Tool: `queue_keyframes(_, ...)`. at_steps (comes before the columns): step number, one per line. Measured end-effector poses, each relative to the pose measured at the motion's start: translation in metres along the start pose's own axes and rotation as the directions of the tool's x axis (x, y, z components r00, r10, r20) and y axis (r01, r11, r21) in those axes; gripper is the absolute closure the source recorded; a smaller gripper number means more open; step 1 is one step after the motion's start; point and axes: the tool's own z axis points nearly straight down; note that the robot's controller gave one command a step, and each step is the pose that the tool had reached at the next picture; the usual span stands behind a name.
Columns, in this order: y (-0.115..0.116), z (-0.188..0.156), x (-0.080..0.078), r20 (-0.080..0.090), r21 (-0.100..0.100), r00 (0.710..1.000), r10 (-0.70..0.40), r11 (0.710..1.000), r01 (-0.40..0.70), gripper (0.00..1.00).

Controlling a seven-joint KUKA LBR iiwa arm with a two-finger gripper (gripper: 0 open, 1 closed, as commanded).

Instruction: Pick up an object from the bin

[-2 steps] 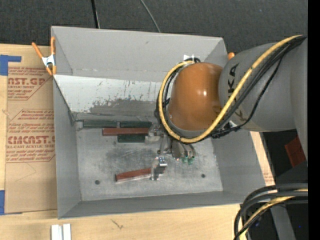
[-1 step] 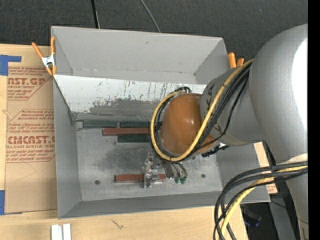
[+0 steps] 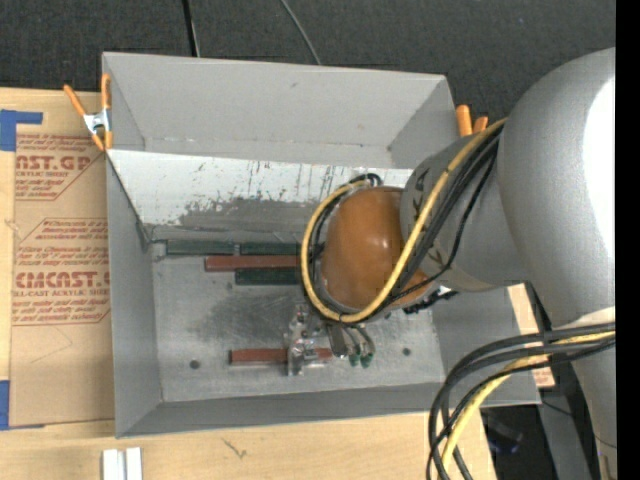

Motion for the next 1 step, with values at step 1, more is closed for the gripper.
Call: queue_keyframes(1,0.0249,-0.1309,-0.007,-0.001,0.002,1.0,-0.016,1.0,0.016,1.0)
